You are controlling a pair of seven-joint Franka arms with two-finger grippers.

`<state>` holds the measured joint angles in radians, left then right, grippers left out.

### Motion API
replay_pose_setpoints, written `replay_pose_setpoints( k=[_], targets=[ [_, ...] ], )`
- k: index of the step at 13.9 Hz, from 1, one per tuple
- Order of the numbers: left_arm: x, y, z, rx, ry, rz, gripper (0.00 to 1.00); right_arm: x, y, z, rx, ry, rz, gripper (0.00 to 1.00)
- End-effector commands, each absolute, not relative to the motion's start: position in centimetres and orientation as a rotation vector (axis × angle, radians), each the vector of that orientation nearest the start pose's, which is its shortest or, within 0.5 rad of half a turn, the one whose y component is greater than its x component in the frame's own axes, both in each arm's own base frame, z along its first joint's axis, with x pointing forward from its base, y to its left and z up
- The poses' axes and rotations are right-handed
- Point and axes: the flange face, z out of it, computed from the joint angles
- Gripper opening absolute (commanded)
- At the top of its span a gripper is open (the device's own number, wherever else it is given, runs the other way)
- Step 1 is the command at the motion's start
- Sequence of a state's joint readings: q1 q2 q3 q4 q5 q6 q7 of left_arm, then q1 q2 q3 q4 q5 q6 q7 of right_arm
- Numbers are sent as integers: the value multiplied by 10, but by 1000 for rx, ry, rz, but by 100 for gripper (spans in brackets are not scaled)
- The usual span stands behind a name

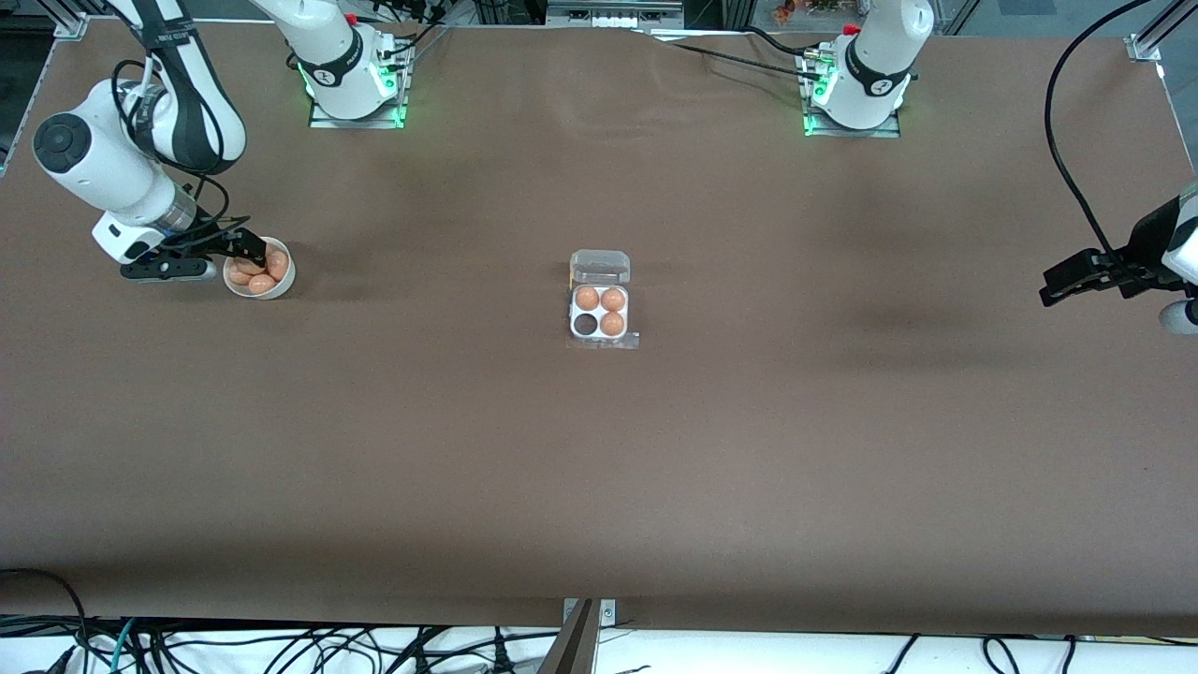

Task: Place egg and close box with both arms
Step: 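Lower the right gripper and close it on one brown egg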

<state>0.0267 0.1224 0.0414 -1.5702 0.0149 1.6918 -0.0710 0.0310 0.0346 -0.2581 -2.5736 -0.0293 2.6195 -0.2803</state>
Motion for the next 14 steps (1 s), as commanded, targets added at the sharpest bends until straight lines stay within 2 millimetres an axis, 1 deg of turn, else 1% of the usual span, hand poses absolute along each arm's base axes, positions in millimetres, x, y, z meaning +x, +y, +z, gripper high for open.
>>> replay_pose_setpoints(
  k=[1, 3, 6, 7, 10, 11, 14],
  targets=[
    [601, 42, 571, -3111, -204, 2, 100, 430, -100, 241, -3164, -176, -18, 100],
    [600, 42, 571, -3111, -204, 5, 100, 429, -100, 238, -3159, -231, 2, 100],
    [601, 42, 571, -3111, -207, 2, 100, 427, -102, 233, -3158, -234, 21, 99],
    [600, 42, 571, -3111, -207, 5, 100, 427, -101, 233, -3157, -234, 24, 95],
    [601, 42, 572, -3111, -207, 0, 100, 426, -101, 235, -3150, -228, 51, 65],
    [601, 42, 572, -3111, -207, 0, 100, 426, -101, 235, -3149, -228, 51, 58],
    [601, 42, 572, -3111, -207, 0, 100, 426, -101, 236, -3147, -224, 54, 45]
  ],
)
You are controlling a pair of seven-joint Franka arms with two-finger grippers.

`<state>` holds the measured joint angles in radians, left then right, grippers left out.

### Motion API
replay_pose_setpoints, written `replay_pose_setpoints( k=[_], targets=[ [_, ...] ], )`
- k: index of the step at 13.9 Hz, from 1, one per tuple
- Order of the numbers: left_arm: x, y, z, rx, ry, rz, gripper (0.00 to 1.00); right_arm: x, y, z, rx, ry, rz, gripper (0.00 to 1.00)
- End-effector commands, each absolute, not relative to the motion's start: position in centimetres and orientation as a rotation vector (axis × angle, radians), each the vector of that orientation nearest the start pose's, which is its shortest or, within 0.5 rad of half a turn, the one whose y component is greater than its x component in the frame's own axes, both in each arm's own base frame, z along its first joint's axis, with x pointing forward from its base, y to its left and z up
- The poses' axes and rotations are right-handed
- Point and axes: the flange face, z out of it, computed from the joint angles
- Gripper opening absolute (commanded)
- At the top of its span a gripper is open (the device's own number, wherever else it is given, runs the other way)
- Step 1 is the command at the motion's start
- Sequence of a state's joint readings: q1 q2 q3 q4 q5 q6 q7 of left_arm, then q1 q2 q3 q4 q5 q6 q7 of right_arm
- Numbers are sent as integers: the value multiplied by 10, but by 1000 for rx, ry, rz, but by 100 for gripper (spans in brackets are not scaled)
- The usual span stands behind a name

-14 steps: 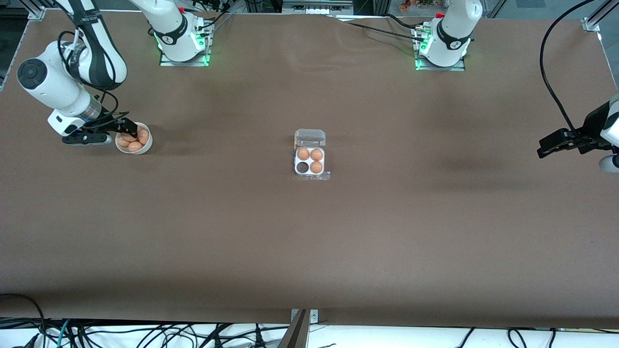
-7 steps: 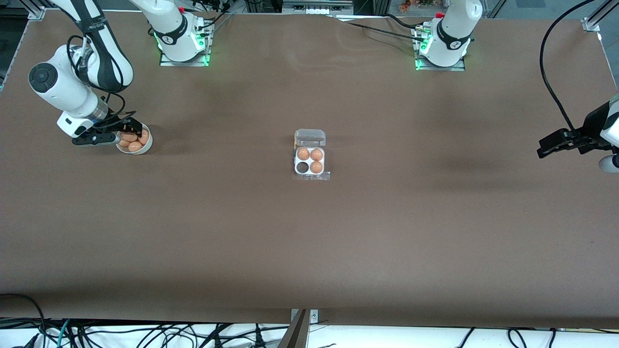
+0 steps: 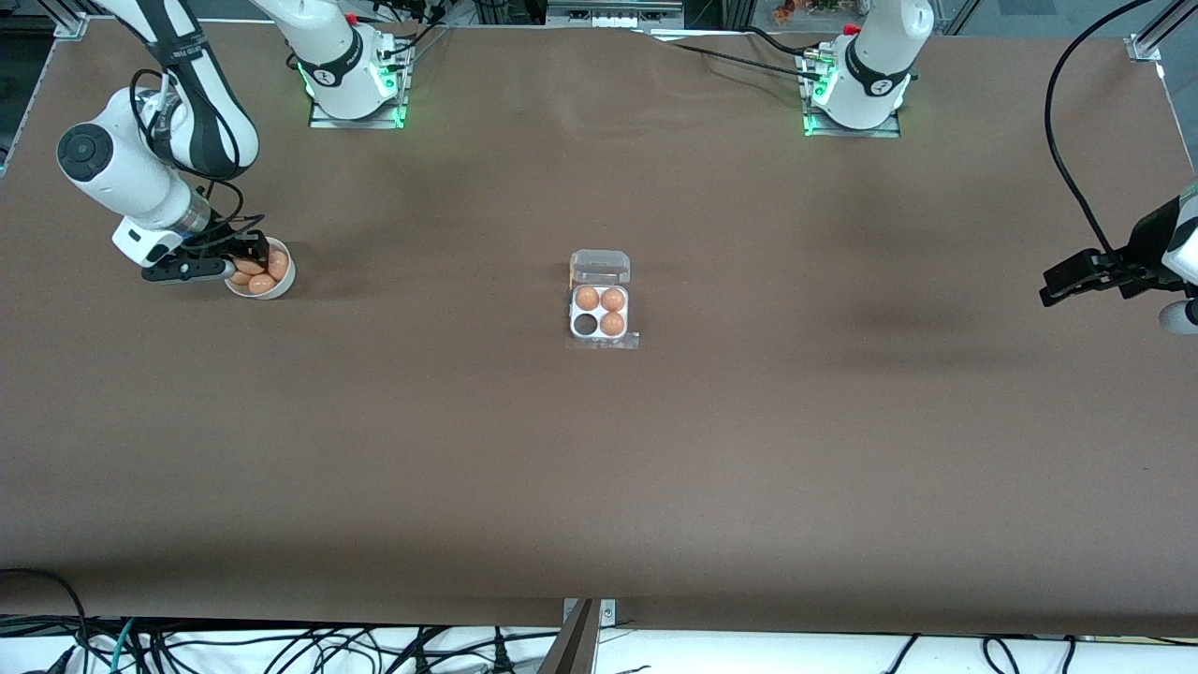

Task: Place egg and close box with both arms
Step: 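Lower the right gripper and close it on one brown egg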

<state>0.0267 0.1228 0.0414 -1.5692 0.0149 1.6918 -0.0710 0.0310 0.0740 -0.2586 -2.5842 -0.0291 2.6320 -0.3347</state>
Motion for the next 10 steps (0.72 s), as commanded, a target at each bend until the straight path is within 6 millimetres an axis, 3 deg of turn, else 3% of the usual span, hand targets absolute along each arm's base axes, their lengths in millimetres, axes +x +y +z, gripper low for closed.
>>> replay_pose_setpoints(
  k=[1, 10],
  targets=[
    [601, 41, 572, -3112, -205, 0, 100, 425, -101, 236, -3147, -223, 57, 43],
    [601, 40, 572, -3112, -205, 0, 100, 425, -101, 237, -3140, -212, 74, 30]
  ],
)
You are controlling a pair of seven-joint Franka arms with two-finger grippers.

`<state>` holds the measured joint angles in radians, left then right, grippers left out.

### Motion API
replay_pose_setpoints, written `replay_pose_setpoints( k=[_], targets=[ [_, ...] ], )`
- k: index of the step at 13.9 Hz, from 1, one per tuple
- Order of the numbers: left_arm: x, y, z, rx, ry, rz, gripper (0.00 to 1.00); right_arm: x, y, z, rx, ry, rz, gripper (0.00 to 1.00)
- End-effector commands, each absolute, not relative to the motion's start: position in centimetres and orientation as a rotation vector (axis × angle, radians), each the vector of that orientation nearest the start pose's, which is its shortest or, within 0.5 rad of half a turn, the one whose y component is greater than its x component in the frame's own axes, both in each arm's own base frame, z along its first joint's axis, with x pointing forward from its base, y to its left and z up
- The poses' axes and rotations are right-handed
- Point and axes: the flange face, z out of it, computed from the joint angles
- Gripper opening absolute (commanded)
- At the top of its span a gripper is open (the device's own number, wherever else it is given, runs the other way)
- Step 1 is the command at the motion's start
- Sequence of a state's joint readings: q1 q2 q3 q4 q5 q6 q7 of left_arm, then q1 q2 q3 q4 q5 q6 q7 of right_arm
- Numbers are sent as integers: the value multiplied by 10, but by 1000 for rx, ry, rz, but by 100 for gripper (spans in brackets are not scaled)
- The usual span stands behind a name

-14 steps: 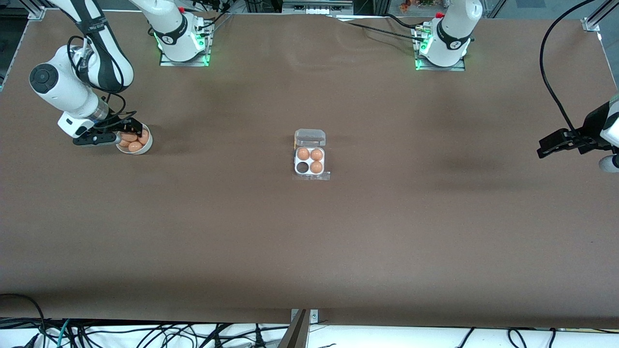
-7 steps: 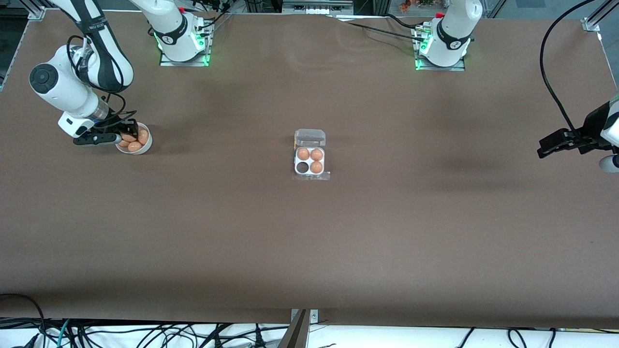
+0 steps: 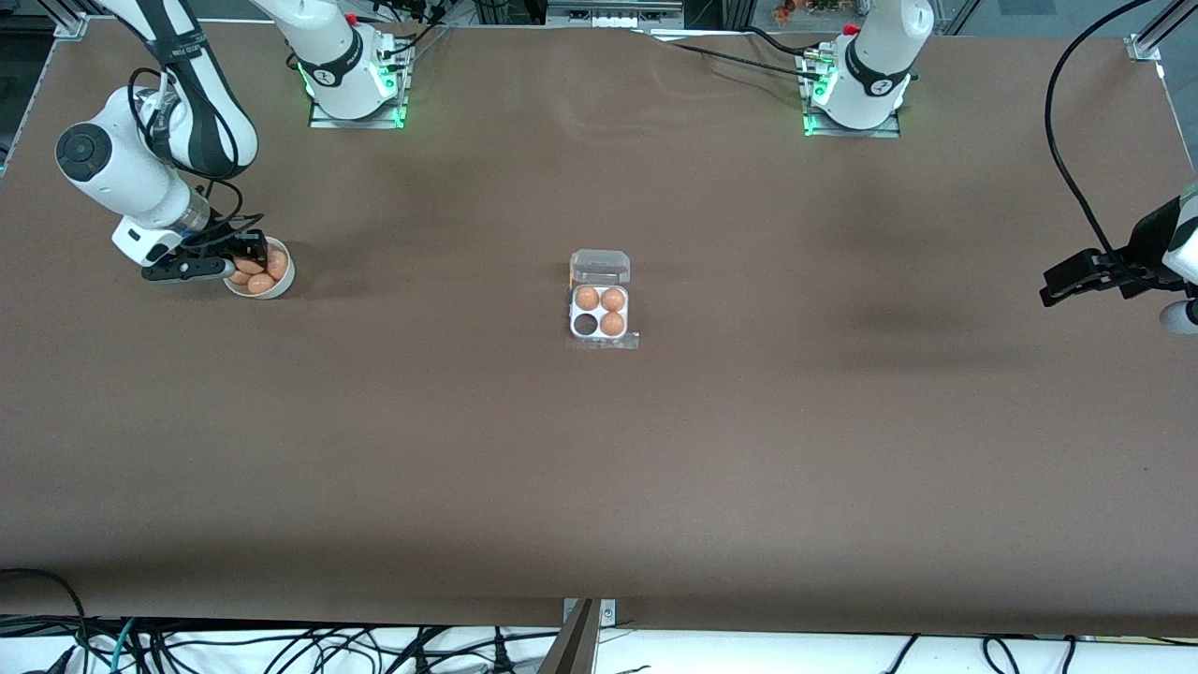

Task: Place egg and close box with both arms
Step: 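Lower the right gripper and close it on one brown egg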

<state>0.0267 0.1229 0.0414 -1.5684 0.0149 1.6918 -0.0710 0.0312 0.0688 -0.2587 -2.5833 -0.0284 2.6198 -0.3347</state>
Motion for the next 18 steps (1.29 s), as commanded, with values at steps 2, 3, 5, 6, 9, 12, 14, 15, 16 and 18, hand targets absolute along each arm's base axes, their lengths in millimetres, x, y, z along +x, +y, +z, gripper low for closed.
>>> replay_pose_setpoints(
  k=[2, 3, 5, 6, 9, 12, 14, 15, 16, 18],
  targets=[
    [601, 40, 572, -3112, -202, 0, 100, 427, -102, 238, -3141, -214, 67, 27],
    [601, 40, 572, -3112, -205, 0, 100, 427, -101, 238, -3141, -217, 67, 24],
    [601, 40, 571, -3112, -204, 2, 100, 428, -101, 239, -3141, -217, 69, 24],
    [601, 40, 571, -3112, -204, 2, 100, 428, -101, 239, -3139, -216, 78, 22],
    [601, 38, 572, -3112, -200, 0, 100, 432, -101, 243, -3135, -218, 92, 20],
    [601, 40, 572, -3112, -202, 0, 100, 439, -103, 249, -3132, -218, 111, 19],
    [601, 42, 572, -3111, -204, 0, 100, 445, -104, 256, -3128, -219, 131, 19],
    [601, 42, 572, -3111, -204, 0, 100, 448, -104, 259, -3126, -221, 138, 19],
    [601, 42, 572, -3111, -204, 0, 100, 452, -103, 263, -3125, -226, 141, 18],
    [601, 42, 572, -3111, -207, 0, 100, 459, -102, 271, -3122, -232, 157, 16]
  ],
)
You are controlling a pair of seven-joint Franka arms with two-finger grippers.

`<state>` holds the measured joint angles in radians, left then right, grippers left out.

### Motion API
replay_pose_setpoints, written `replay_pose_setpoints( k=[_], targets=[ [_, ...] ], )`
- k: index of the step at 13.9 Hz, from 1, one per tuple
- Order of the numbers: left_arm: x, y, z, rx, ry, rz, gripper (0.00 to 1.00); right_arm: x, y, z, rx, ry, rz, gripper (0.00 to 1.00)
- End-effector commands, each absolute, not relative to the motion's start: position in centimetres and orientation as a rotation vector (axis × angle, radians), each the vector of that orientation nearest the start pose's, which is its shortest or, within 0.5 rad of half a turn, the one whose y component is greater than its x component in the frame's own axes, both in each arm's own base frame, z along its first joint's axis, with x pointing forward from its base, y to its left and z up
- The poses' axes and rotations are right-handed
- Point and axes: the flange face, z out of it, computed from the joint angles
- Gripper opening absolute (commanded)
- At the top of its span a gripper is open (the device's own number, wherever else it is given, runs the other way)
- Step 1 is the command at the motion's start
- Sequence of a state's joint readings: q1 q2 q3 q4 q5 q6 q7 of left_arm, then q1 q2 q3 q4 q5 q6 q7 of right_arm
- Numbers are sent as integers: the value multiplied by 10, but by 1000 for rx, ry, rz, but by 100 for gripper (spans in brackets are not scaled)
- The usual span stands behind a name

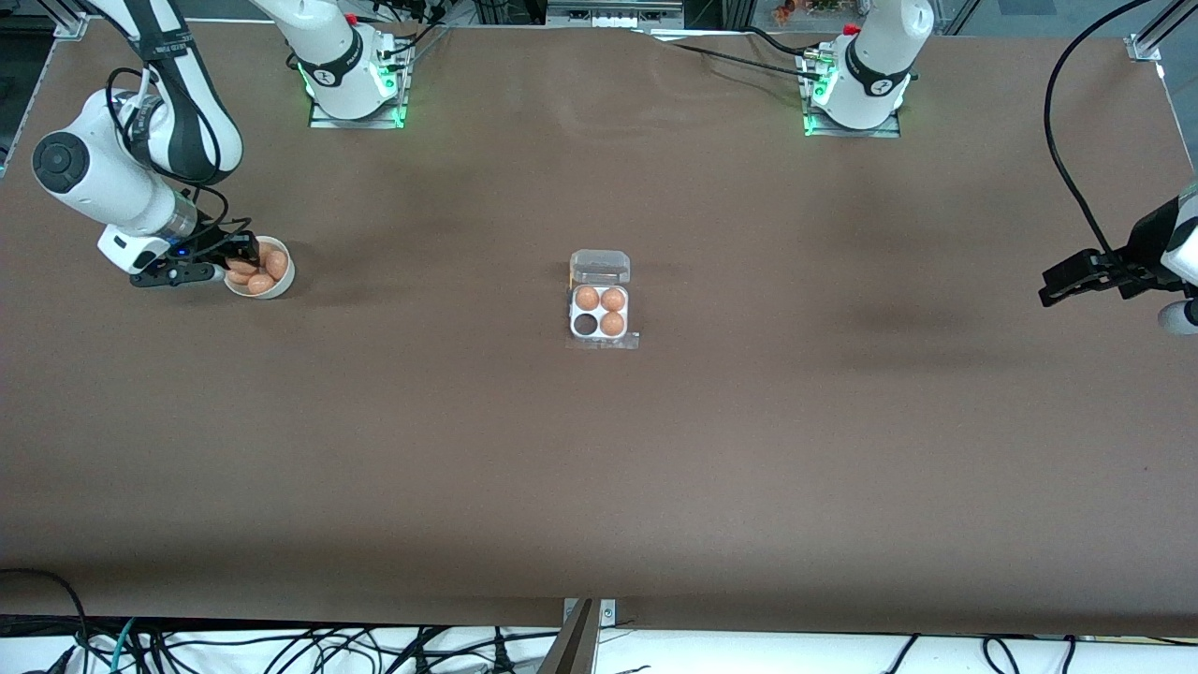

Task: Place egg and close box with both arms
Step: 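Lower the right gripper and close it on one brown egg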

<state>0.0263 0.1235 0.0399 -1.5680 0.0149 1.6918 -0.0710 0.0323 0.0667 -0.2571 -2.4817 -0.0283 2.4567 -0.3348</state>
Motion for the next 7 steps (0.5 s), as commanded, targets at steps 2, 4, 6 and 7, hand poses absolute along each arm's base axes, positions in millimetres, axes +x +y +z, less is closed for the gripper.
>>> replay_pose_setpoints(
  k=[2, 4, 6, 7],
  targets=[
    [601, 41, 571, -3112, -200, 2, 100, 464, -103, 275, -3121, -234, 166, 16],
    [601, 42, 571, -3111, -204, 2, 100, 473, -96, 284, -3117, -243, 190, 16],
    [601, 42, 572, -3112, -202, 0, 100, 488, -83, 298, -3116, -259, 207, 15],
    [601, 42, 571, -3112, -202, 2, 100, 498, -71, 303, -3117, -257, 233, 15]
  ],
)
